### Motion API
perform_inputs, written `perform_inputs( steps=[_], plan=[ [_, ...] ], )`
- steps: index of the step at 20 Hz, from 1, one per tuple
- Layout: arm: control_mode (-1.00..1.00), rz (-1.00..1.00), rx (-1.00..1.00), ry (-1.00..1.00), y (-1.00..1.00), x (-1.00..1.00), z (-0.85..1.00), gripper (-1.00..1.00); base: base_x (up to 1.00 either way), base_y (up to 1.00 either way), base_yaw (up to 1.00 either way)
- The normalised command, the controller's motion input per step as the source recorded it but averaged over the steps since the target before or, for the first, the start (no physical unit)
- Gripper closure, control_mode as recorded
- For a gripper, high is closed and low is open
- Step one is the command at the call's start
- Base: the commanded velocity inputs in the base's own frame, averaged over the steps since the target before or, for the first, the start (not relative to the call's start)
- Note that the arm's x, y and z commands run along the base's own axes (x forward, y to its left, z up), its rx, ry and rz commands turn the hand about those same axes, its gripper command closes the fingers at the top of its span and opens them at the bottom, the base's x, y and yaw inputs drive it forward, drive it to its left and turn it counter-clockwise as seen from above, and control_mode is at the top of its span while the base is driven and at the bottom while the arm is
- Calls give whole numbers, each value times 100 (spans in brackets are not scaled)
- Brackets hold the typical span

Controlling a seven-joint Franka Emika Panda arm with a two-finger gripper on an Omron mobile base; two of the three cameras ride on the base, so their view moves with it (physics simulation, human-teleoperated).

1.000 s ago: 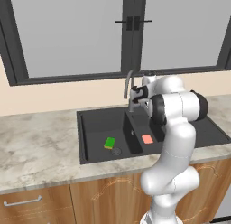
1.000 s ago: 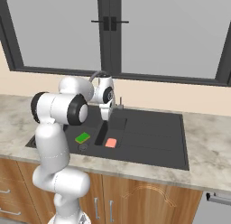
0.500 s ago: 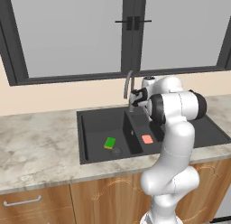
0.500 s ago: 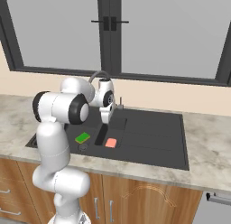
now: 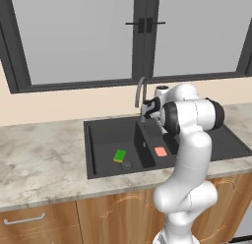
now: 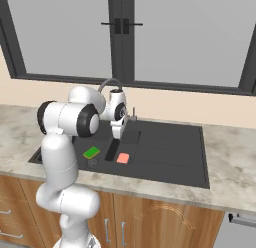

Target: Pick up the sponge and bar soap from the sink, and place them back in the shelves.

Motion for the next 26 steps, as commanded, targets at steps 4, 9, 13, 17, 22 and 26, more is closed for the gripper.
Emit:
perform_inputs(
  steps=[4,9,13,17,22,26],
  plan=[
    [-100,0,1,0,0,0,-6,-100,0,0,0],
    [-100,0,0,0,0,-3,-10,-100,0,0,0],
    [-100,0,0,0,0,-8,-11,-100,0,0,0],
    [-100,0,0,0,0,-9,-17,-100,0,0,0],
    [-100,0,0,0,0,-15,-11,-100,0,0,0],
    [-100,0,0,0,0,-16,-2,-100,0,0,0]
  ],
)
